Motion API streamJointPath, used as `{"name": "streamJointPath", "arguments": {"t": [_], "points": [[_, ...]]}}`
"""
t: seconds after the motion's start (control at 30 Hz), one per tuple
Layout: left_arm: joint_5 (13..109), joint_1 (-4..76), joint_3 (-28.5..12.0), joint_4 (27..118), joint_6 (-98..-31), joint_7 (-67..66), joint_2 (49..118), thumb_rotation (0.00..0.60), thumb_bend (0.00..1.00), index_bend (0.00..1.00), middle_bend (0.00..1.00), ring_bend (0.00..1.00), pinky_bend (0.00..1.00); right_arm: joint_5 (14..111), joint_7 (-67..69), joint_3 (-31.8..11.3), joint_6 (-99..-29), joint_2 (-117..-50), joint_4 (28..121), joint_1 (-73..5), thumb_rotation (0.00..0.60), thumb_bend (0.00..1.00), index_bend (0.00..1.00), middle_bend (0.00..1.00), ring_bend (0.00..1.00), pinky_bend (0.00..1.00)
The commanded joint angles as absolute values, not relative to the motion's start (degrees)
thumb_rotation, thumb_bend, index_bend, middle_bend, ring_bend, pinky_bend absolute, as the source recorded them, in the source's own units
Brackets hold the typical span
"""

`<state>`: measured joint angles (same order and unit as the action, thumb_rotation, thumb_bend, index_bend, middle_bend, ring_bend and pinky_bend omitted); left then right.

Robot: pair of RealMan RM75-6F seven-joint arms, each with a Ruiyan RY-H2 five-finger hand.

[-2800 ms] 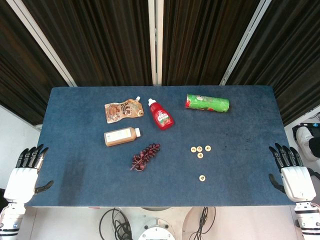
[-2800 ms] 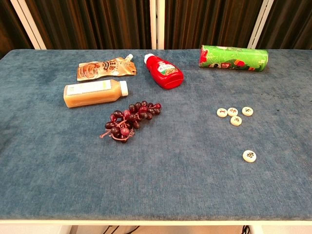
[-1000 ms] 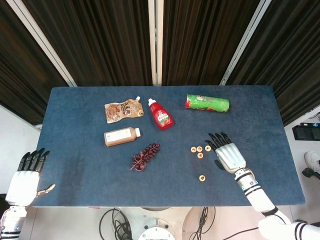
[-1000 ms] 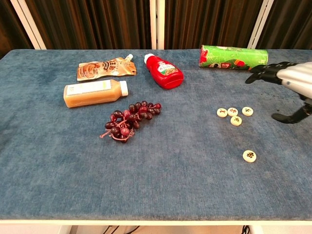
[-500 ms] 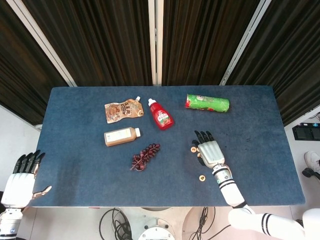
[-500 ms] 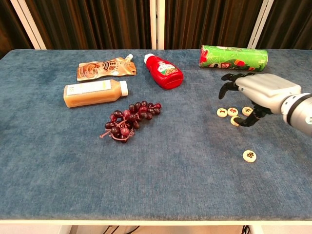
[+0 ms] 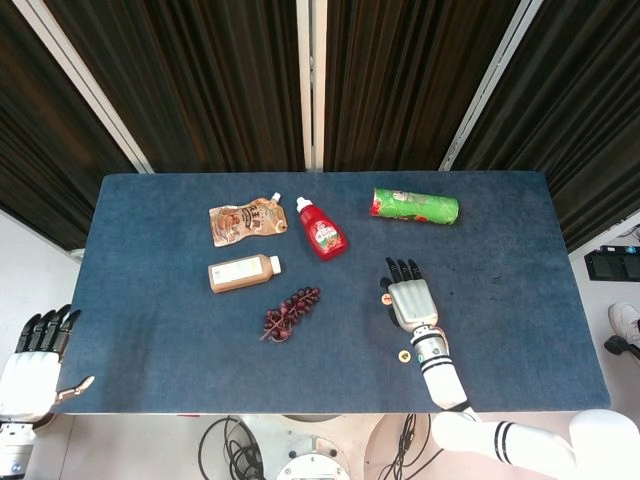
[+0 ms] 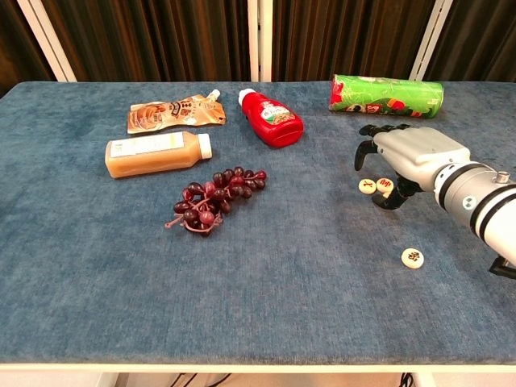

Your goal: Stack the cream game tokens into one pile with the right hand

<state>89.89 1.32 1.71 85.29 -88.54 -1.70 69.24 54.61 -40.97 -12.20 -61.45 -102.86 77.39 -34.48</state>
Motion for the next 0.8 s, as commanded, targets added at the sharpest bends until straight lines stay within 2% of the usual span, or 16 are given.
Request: {"name": "streamJointPath", "arguments": {"t": [0.03, 0.8], "points": [[89.9, 1.3, 1.7, 85.2, -88.5, -1.6, 69.2, 0.6, 0.11, 0.0, 0.0, 0.0, 0.0, 54.1, -41.3, -12.2, -61.6, -103.2, 76.9, -34.8, 0.6, 0.27, 0.34, 0.02, 0.0, 0.0], [89.8, 1.3, 1.6, 85.1, -87.8, -1.8, 68.8, 0.6, 0.11, 0.0, 0.0, 0.0, 0.0, 53.4, -39.5, -11.8, -62.4, -105.2, 73.4, -36.0, 0.6, 0.29, 0.49, 0.03, 0.0, 0.0]]}}
